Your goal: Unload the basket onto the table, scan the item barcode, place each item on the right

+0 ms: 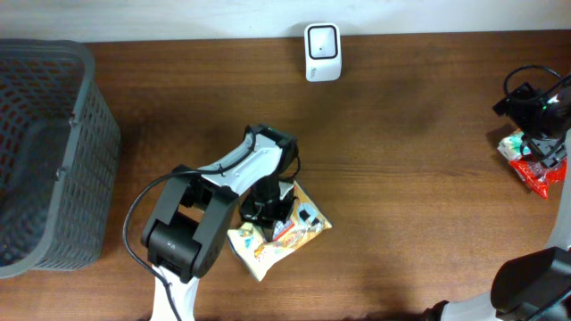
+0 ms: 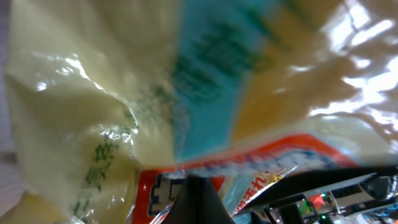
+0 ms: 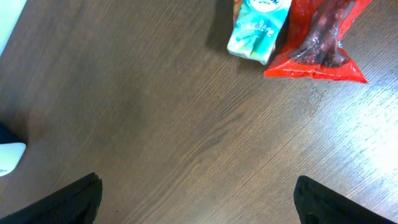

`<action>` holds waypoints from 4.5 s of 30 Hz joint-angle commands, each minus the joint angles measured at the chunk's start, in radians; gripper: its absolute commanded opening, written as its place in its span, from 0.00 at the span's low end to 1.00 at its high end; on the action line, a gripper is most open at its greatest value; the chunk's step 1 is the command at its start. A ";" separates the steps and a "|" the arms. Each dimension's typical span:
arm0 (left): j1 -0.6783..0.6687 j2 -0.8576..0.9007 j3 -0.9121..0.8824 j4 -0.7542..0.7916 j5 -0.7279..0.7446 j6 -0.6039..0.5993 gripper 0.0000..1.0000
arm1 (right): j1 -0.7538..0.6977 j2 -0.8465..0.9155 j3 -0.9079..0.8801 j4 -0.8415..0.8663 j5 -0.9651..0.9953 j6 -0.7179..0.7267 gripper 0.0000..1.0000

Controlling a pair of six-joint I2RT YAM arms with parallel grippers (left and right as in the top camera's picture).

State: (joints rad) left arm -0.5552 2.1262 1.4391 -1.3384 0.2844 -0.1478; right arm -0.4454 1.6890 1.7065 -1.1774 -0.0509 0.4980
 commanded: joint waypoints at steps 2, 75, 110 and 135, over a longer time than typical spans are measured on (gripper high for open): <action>-0.001 -0.005 -0.114 0.088 -0.019 -0.050 0.00 | 0.001 0.002 -0.003 0.000 -0.002 0.005 0.99; -0.168 0.138 0.546 -0.082 -0.021 -0.218 0.00 | 0.001 0.002 -0.003 0.000 -0.002 0.005 0.99; 0.168 0.135 0.526 -0.095 -0.205 -0.159 0.00 | 0.001 0.002 -0.003 0.000 -0.002 0.005 0.99; 0.225 0.051 0.678 -0.259 -0.278 -0.175 0.64 | 0.001 0.002 -0.003 0.000 -0.002 0.005 0.99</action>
State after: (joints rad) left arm -0.3332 2.1990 2.1574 -1.5879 0.0612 -0.3164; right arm -0.4454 1.6897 1.7039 -1.1774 -0.0513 0.4976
